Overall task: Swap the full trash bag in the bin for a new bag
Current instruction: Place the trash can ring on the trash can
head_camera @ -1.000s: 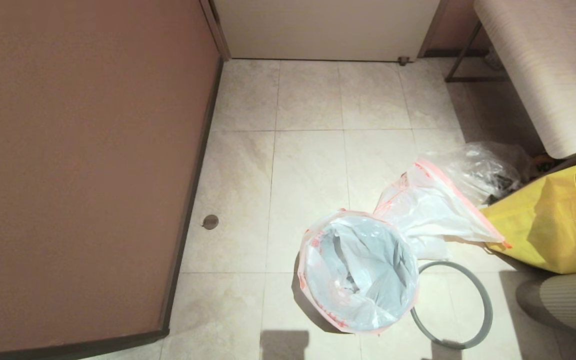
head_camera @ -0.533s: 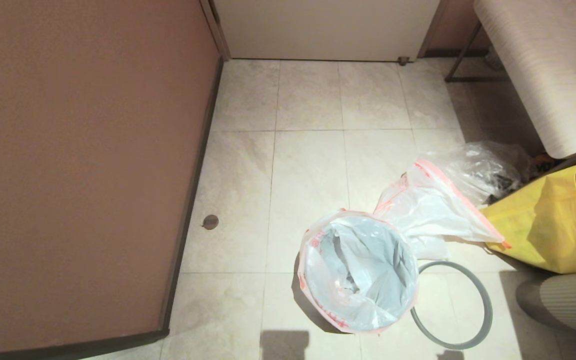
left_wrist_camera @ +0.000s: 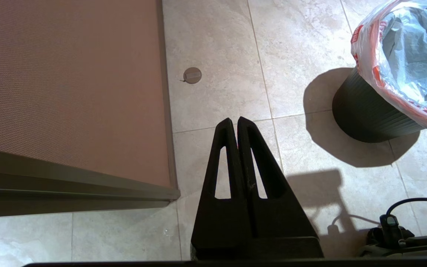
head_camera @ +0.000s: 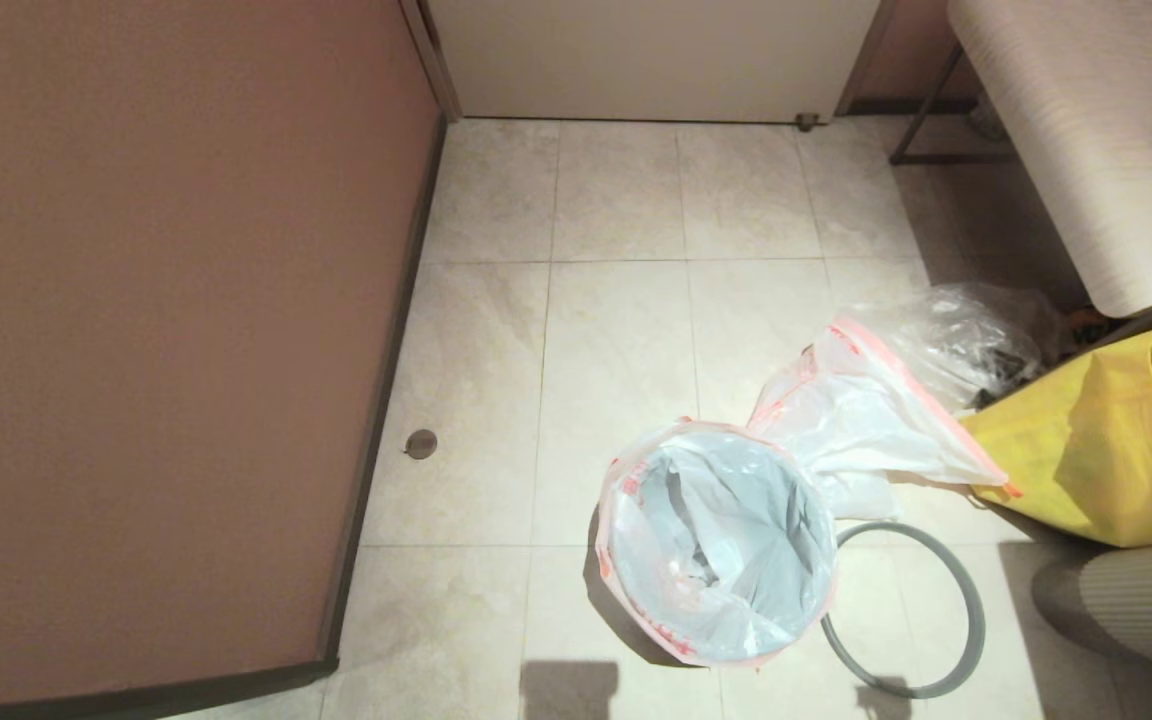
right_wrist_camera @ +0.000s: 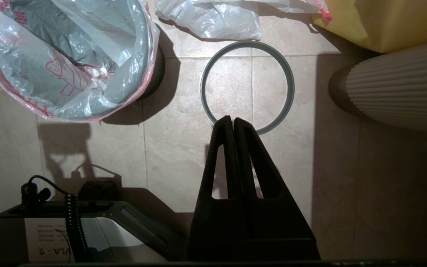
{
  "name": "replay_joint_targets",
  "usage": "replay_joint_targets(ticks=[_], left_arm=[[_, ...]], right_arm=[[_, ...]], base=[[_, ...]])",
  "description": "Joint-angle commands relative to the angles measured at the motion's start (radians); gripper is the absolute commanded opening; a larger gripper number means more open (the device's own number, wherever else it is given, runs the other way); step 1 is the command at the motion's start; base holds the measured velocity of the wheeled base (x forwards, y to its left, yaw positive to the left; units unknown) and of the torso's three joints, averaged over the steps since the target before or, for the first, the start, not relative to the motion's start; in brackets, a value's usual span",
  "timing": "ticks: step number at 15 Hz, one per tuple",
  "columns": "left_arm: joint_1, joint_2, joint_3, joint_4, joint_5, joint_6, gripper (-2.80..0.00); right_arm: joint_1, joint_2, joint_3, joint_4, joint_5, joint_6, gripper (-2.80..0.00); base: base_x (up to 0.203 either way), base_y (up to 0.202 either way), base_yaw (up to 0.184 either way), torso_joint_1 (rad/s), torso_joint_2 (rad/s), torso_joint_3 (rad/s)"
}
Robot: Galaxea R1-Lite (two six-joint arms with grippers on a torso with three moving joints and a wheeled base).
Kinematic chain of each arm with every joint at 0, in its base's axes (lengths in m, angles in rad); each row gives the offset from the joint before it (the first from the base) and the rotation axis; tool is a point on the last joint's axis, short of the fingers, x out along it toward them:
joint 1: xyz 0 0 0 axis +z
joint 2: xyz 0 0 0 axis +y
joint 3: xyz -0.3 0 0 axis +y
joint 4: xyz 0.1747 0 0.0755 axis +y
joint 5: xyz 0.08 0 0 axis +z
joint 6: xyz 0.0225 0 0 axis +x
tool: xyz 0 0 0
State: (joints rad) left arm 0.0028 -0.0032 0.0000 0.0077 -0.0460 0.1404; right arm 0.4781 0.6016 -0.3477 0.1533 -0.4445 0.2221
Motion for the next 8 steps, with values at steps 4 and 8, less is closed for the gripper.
replay_joint_targets(ticks=[4,8], left_arm=[[0.0,0.003,0.0,0.0,0.0,0.001,-2.8],[0.0,0.003,0.0,0.0,0.0,0.001,-2.8]], right_arm=[[-0.001,0.56,-0.109,-0.152,-0.015,0.016,-2.8],[-0.073,1.081,-0.251,-0.262,0.008,0.088,-2.8]], base=[[0.0,0.0,0.0,0.0,0.0,0.0],[0.0,0.0,0.0,0.0,0.0,0.0]])
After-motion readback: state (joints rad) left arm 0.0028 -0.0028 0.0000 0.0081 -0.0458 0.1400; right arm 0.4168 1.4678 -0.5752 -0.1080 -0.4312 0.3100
